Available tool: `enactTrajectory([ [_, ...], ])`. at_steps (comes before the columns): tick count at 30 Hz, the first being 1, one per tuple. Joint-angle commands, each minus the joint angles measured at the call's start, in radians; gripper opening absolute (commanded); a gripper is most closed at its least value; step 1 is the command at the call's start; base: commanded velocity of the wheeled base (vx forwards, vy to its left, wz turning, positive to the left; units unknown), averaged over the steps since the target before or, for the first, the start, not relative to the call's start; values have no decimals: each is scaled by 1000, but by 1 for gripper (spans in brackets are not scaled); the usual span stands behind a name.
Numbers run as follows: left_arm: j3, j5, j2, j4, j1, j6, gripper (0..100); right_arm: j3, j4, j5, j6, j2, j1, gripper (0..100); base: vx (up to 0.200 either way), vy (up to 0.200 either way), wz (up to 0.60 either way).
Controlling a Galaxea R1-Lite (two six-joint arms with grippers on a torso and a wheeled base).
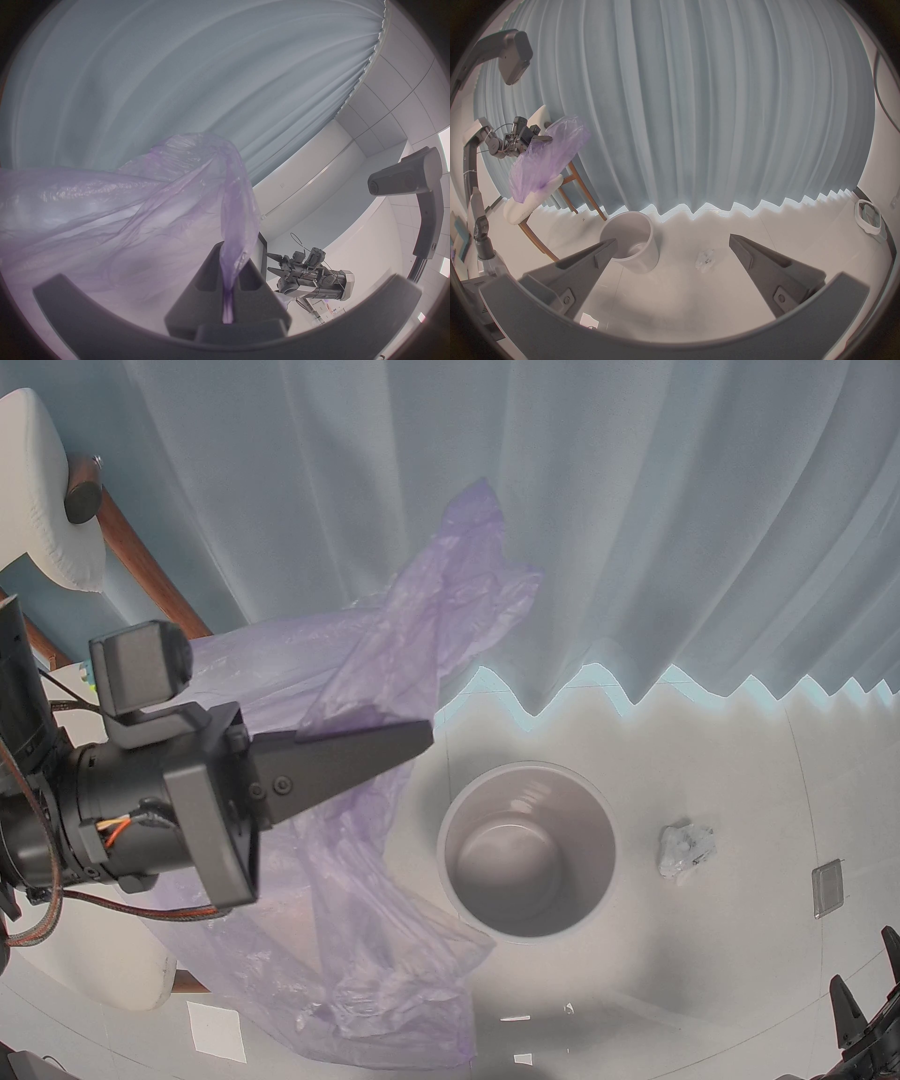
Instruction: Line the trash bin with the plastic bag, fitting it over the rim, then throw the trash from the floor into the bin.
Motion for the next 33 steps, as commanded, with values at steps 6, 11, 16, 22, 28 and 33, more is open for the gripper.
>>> enactTrajectory([
  [6,-70,7,97,-2,-62,0,0,18,0,0,0,-17,0,100,0,0,0],
  [11,-109,11,135,-5,-83,0,0,18,0,0,0,-17,0,100,0,0,0],
  [16,-159,12,178,-7,-106,0,0,18,0,0,0,-17,0,100,0,0,0],
  [22,-193,12,217,-8,-132,0,0,18,0,0,1,-17,0,100,0,0,0],
  [28,-219,12,249,-12,-148,0,0,18,0,0,0,-17,0,100,0,0,0],
  [33,-228,12,258,-12,-146,0,0,18,0,0,1,-17,0,100,0,0,0],
])
